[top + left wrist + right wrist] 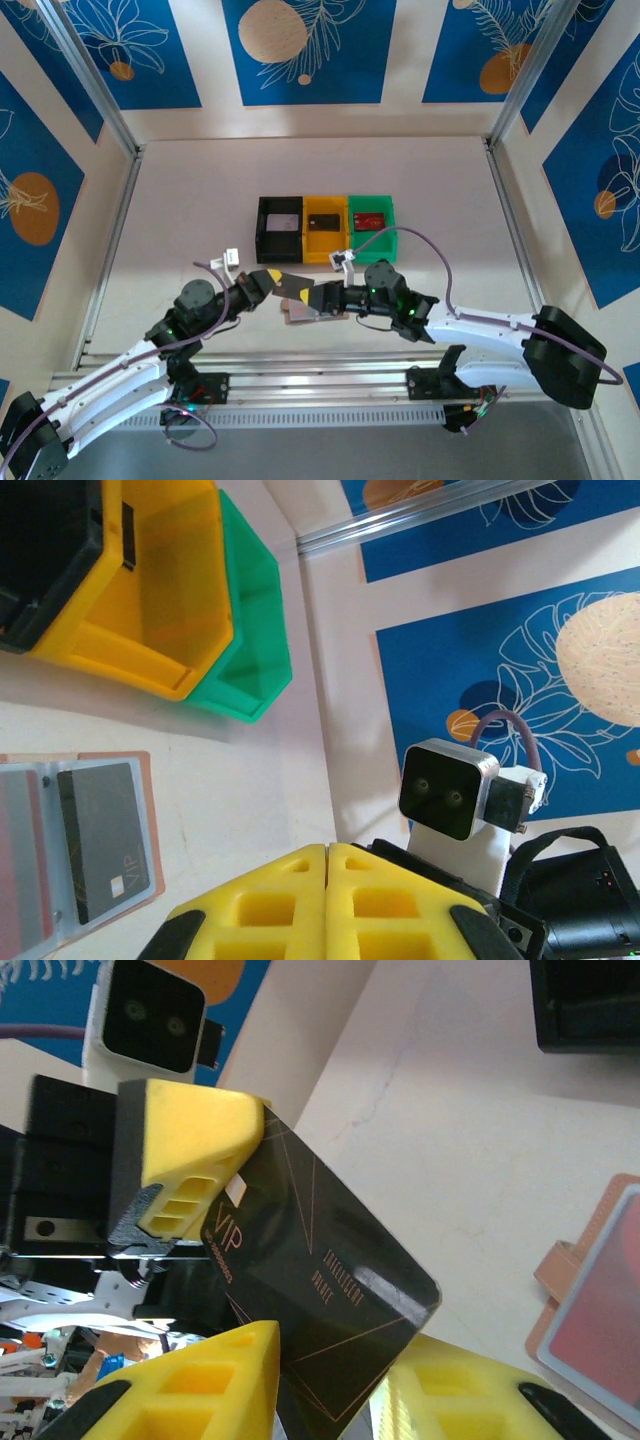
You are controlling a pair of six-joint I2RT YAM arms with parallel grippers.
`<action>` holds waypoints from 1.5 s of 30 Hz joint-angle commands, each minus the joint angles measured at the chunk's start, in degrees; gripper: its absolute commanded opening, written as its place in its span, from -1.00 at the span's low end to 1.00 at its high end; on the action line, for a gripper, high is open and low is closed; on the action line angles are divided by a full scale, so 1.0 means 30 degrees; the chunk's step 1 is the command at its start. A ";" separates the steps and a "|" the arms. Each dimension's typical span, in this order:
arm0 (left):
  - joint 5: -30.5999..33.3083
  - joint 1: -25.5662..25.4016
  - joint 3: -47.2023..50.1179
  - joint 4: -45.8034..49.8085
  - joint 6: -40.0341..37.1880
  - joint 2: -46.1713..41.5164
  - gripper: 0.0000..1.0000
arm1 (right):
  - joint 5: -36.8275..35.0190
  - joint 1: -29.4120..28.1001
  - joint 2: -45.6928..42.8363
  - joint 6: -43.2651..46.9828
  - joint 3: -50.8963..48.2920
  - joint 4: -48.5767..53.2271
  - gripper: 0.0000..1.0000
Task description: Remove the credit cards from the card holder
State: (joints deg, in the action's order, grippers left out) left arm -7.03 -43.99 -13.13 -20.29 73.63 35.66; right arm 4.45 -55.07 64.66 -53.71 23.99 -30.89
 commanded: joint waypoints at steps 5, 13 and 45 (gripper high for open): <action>-0.2548 -0.0172 0.0347 -0.1277 0.0154 -0.0051 -0.61 | -0.0041 0.0104 -0.0984 0.0173 -0.0130 -0.2951 -0.51; -0.2624 -0.0219 0.0365 -0.1365 0.0202 -0.0116 -0.25 | -0.0237 0.0150 -0.1452 0.0216 -0.0002 -0.2050 -1.00; 0.3501 0.5609 -1.4278 2.4948 -1.6339 0.6754 0.99 | 0.0353 0.9003 0.4421 0.4844 1.0102 1.2921 -1.00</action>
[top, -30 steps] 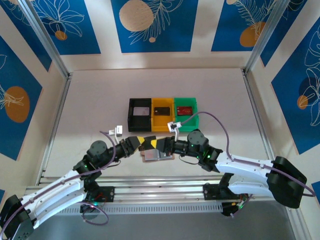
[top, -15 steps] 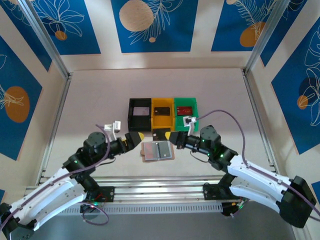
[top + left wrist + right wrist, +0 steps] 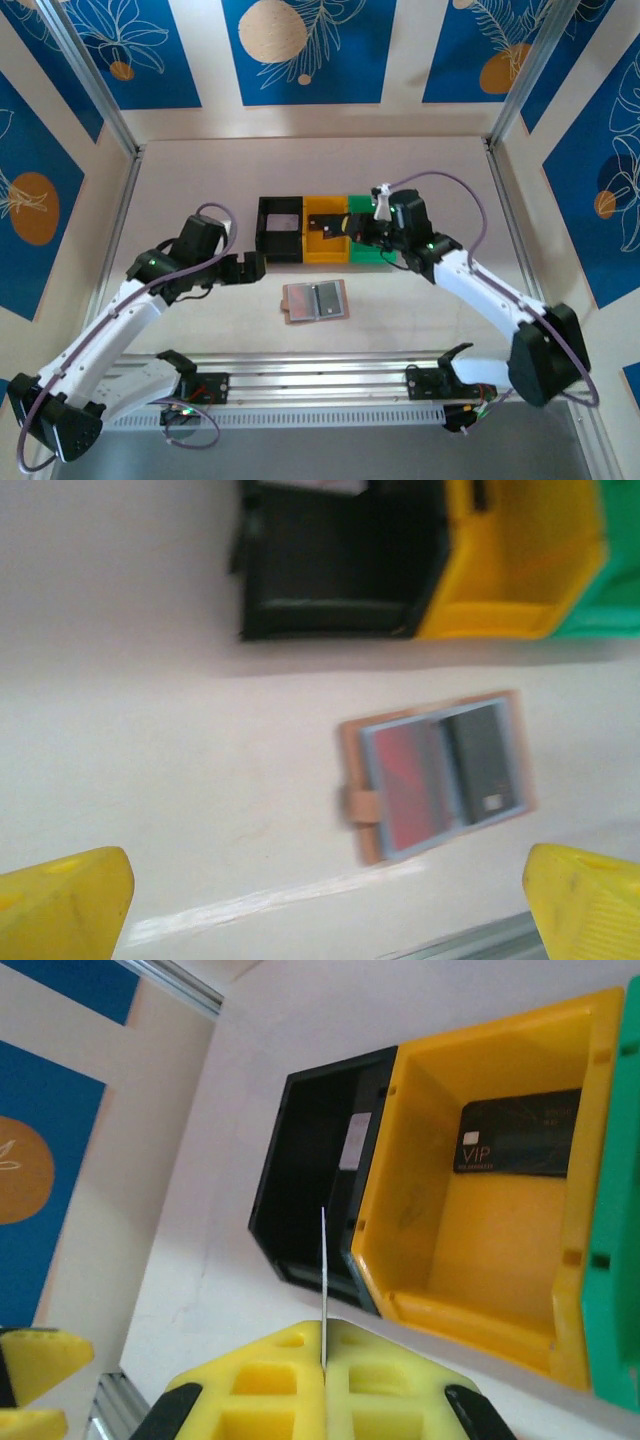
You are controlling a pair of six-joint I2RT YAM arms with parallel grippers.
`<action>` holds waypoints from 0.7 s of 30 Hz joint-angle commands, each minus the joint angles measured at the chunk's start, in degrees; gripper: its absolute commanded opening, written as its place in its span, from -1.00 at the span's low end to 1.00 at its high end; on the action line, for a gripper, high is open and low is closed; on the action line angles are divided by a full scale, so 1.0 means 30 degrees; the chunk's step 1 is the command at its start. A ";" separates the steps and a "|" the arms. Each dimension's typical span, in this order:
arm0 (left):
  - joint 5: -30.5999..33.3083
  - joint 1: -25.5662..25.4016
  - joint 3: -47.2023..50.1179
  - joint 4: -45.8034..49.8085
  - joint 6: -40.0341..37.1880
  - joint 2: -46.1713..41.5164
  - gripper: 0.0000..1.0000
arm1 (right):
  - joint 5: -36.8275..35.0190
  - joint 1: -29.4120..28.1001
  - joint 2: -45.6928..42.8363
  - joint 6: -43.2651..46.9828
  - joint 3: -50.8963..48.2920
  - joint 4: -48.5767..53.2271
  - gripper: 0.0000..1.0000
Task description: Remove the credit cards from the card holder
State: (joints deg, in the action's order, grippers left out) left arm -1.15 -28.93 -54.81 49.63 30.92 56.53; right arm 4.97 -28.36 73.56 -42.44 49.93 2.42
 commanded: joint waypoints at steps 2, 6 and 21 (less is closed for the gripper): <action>0.2340 0.0869 -0.0306 0.1349 -0.2513 -0.0240 0.99 | 0.0203 0.0107 0.2920 0.1405 0.2651 0.2336 -1.00; 0.2343 0.1372 -0.0100 0.0876 -0.2616 -0.0050 0.99 | -0.0368 0.0137 0.5334 0.1656 0.4646 0.3209 -1.00; 0.2204 0.1527 0.0288 0.0565 -0.2567 -0.0254 0.99 | -0.0190 0.0422 1.2208 0.1561 1.0166 0.4652 -1.00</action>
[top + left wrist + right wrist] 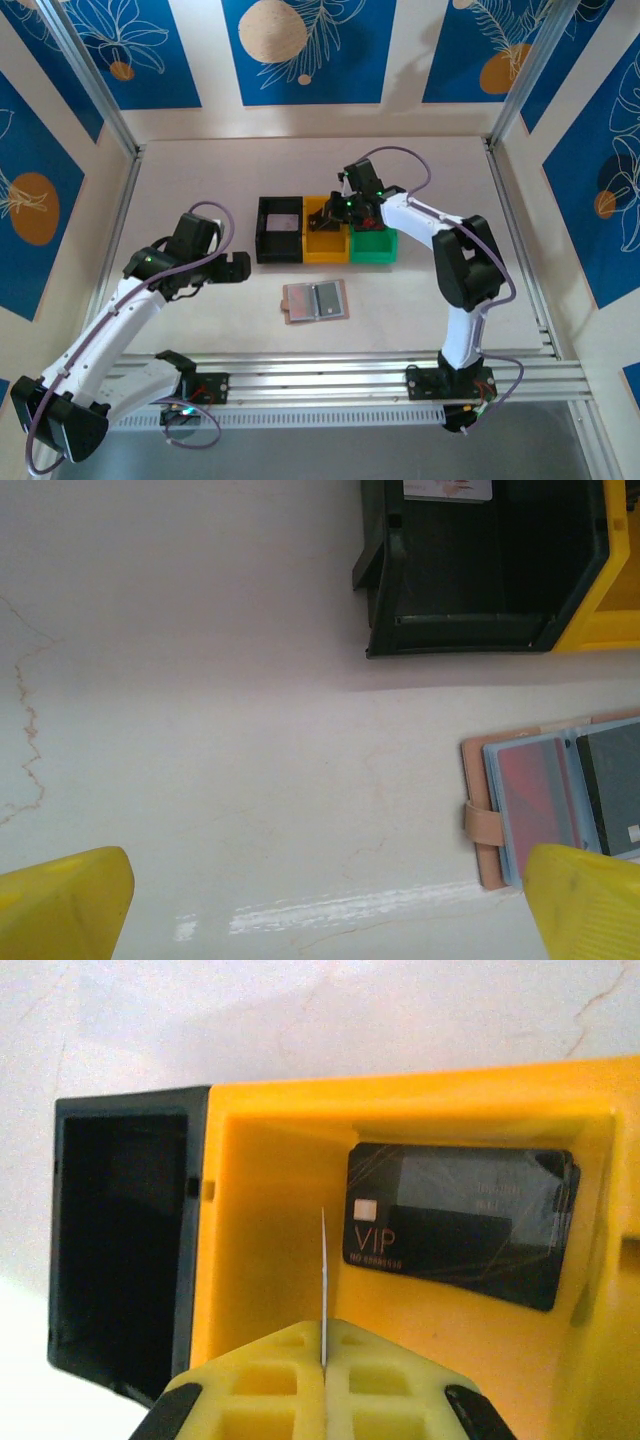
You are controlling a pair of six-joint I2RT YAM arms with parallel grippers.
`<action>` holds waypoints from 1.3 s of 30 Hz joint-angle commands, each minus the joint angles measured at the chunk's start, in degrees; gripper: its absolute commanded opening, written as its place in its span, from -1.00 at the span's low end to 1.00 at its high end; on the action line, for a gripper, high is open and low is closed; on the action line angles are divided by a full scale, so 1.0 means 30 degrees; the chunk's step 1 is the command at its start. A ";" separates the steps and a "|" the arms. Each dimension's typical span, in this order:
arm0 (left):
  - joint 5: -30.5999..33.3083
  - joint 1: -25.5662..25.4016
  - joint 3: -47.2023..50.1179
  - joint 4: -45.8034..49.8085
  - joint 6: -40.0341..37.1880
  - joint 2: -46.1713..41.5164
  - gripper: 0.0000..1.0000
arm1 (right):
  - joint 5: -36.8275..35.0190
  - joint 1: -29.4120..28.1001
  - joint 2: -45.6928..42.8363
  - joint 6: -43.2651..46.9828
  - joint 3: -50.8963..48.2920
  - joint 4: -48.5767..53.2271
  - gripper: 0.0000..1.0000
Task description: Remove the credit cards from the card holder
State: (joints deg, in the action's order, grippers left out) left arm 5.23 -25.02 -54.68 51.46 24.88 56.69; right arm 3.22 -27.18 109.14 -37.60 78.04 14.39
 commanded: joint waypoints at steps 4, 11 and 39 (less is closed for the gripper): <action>0.0122 0.0220 0.0237 -0.0046 -0.0619 -0.0321 0.99 | 0.0536 0.0292 0.1326 -0.0795 0.1363 0.0705 -1.00; 0.0130 0.0238 0.0238 -0.0089 -0.0701 -0.0424 0.99 | 0.0764 0.0470 0.2107 -0.1543 0.1406 -0.0237 -1.00; -0.0104 0.0222 0.0266 -0.0162 -0.0839 -0.0474 0.99 | 0.0256 0.0236 0.3018 -0.1683 0.2316 0.0109 -0.84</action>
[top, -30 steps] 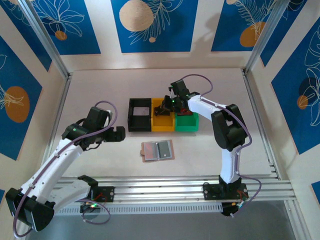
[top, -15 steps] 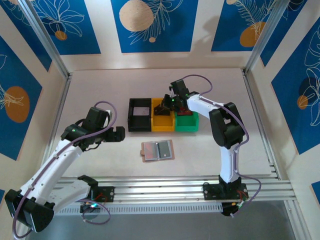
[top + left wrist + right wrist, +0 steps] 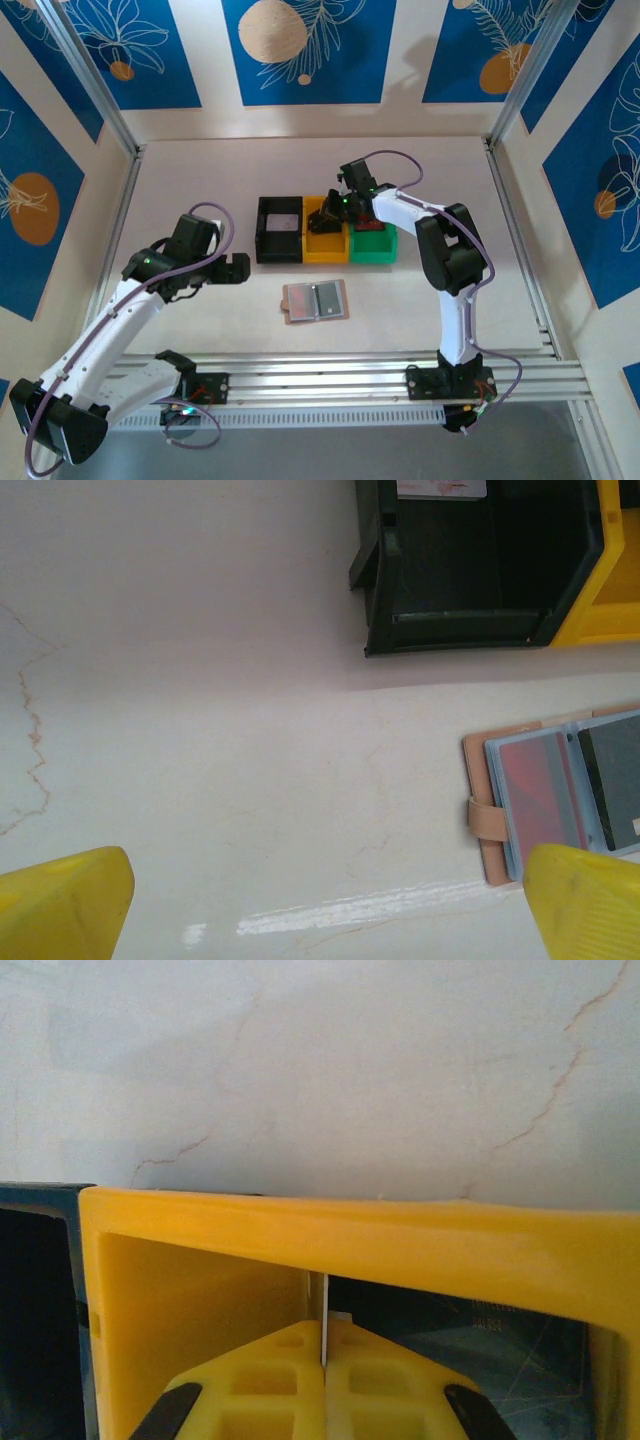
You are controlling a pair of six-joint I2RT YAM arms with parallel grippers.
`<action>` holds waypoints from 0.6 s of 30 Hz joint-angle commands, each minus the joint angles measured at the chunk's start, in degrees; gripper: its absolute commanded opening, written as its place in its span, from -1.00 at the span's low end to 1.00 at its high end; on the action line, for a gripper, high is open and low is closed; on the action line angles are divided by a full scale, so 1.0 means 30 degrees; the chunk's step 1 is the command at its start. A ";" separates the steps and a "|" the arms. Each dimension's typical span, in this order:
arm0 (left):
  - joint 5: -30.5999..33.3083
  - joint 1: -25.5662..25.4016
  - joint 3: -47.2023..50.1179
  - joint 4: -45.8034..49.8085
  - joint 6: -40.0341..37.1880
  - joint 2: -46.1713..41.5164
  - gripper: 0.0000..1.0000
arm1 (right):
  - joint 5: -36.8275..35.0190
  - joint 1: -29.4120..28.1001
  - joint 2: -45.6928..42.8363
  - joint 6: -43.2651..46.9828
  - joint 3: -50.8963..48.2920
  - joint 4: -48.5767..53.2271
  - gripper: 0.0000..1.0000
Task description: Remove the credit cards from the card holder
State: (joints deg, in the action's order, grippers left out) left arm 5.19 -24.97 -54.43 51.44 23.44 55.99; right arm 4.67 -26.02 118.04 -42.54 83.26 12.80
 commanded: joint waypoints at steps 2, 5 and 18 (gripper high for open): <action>-0.0113 0.0209 0.0186 -0.0155 -0.0372 -0.0236 0.99 | -0.0459 -0.0274 -0.0055 0.0111 0.0734 0.0950 -0.77; -0.0147 0.0194 0.0186 -0.0155 -0.0415 -0.0234 0.99 | -0.0870 -0.0405 -0.0245 0.0349 0.0869 0.1322 -0.66; -0.0401 0.0208 0.0215 -0.0184 -0.0431 -0.0160 0.99 | -0.2632 -0.0379 -0.1226 0.0927 0.2051 0.3692 -0.38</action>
State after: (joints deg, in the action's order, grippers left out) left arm 4.93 -24.97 -54.41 51.44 23.42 55.99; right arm -0.73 -27.31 117.60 -41.06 87.29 20.14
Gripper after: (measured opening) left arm 0.996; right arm 0.309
